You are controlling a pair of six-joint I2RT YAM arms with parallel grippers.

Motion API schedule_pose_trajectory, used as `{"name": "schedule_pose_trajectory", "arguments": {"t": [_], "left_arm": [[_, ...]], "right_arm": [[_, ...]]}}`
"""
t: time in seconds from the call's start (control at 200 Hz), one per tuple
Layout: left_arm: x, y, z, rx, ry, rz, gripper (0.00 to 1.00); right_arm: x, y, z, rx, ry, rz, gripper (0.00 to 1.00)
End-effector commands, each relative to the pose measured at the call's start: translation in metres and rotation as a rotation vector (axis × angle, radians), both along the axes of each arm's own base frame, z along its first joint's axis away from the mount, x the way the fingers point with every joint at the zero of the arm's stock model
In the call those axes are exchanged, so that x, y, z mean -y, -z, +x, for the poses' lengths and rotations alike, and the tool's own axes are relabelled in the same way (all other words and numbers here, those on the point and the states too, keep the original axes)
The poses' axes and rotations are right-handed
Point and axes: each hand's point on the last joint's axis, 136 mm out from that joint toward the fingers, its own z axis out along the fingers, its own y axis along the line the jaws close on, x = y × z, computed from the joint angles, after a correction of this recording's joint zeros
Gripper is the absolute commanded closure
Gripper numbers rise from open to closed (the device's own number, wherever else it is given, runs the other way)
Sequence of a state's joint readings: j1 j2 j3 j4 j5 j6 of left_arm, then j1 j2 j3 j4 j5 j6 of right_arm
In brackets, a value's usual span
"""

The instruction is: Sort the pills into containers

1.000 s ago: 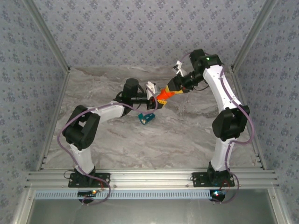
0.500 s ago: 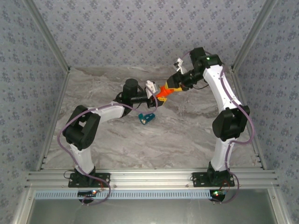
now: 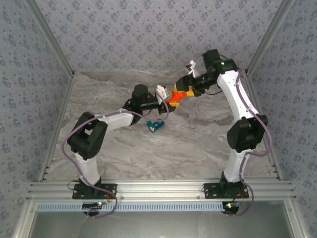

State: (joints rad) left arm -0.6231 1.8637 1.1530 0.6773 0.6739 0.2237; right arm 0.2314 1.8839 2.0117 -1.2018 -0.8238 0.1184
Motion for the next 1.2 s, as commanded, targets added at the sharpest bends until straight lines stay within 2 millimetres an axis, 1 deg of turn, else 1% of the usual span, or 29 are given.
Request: {"name": "schedule_pose_trajectory", "arguments": {"t": [0.0,0.21,0.375,0.535,0.605,0.745,0.81,0.885,0.969,1.049,1.099,1.194], "left_arm": [[0.014,-0.019,-0.007,0.042,0.036,-0.055,1.00],[0.013,-0.024,-0.003,0.028,0.020,-0.091,1.00],[0.011,-0.029,-0.001,0.012,0.013,-0.123,1.00],[0.009,-0.032,0.000,0.001,0.010,-0.144,1.00],[0.007,-0.034,0.001,-0.008,0.002,-0.159,1.00],[0.000,-0.044,0.007,-0.033,-0.018,-0.225,1.00],[-0.004,-0.049,0.010,-0.046,-0.026,-0.253,1.00],[-0.007,-0.055,0.012,-0.066,-0.030,-0.280,1.00],[-0.011,-0.062,0.016,-0.100,-0.035,-0.313,1.00],[-0.014,-0.068,0.018,-0.140,-0.032,-0.347,1.00],[-0.015,-0.073,0.018,-0.157,-0.027,-0.361,1.00],[-0.017,-0.079,0.018,-0.180,-0.021,-0.377,1.00]], "right_arm": [[-0.010,-0.028,-0.008,0.046,-0.019,0.083,0.25],[-0.002,-0.032,-0.002,0.065,0.018,0.062,0.16],[0.009,-0.034,0.008,0.083,0.070,0.040,0.16],[0.017,-0.048,0.019,0.117,0.127,0.065,0.14],[0.021,-0.051,0.022,0.119,0.143,0.069,0.14],[0.034,-0.058,0.026,0.148,0.196,0.058,0.14],[0.042,-0.067,0.028,0.176,0.235,0.078,0.15],[0.051,-0.086,0.036,0.235,0.312,0.137,0.16],[0.059,-0.108,0.036,0.315,0.372,0.197,0.16],[0.065,-0.124,0.036,0.406,0.420,0.223,0.17],[0.067,-0.129,0.035,0.453,0.437,0.226,0.17],[0.068,-0.130,0.033,0.509,0.458,0.195,0.18]]}}
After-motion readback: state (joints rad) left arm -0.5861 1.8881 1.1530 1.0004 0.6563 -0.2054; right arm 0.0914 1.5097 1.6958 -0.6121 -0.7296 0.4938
